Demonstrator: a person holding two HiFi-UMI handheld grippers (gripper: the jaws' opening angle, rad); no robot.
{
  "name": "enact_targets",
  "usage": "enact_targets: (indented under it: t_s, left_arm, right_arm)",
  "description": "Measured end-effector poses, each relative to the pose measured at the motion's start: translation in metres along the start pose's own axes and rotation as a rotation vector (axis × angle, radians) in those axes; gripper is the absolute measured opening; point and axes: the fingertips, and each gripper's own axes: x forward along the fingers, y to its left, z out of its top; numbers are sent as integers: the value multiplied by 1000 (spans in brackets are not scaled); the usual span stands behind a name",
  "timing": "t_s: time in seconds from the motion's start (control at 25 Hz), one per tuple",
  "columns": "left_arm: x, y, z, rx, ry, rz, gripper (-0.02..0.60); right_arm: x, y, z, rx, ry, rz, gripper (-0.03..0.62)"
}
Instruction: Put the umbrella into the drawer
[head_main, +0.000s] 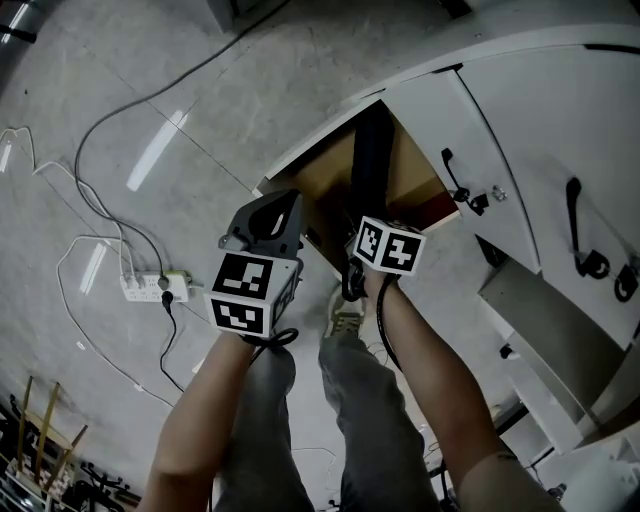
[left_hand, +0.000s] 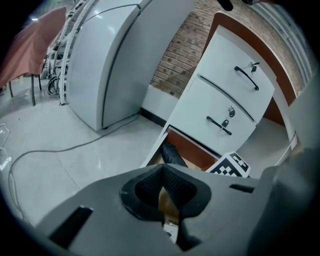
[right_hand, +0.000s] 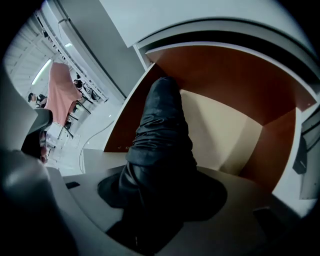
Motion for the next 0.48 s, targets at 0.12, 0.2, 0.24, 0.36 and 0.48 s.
enact_targets:
  t_s: [0.12, 0.2, 0.24, 0.36, 0.48]
  left_arm:
    - [4, 1, -9, -10, 15, -6, 8]
    - [8, 1, -14, 0, 29, -7, 8]
    - [10, 2, -16, 6, 37, -9, 8]
    - [14, 1, -21, 2, 61, -19, 6]
    - [15, -5, -19, -9, 70, -33, 8]
  right_arm:
    - [13, -6, 5, 18, -3, -2, 253]
    - [21, -8, 7, 34, 1, 6, 259]
    - [24, -8, 8, 30, 5, 7, 261]
    - [32, -6, 10, -13, 6, 14, 265]
    - [34, -7, 11, -43, 20, 29, 278]
